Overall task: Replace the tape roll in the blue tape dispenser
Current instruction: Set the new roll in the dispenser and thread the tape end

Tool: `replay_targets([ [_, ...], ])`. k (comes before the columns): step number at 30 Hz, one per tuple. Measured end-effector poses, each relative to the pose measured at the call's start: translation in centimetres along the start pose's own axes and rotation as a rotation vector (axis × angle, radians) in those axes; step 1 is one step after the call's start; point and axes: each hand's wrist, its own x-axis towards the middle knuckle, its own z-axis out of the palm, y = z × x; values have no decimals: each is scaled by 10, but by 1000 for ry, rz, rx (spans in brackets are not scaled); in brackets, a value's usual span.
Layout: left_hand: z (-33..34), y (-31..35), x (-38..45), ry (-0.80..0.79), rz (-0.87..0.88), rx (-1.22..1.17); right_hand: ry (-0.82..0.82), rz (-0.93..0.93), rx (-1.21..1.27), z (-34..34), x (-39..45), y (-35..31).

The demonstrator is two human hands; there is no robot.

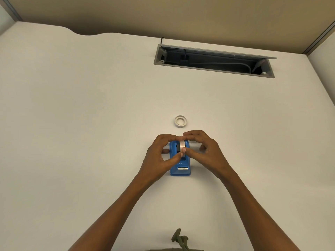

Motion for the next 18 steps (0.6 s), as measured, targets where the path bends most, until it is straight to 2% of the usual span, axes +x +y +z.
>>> replay_targets([
  [10,-1,-3,-2,-24,1,21,63,132,217,5,6,-2],
  [13,-2,-3,-1,-25,4,24,100,161,210,7,7,-3],
  [18,-2,-3,0,-24,6,49,139,41,203,3,0,-3],
])
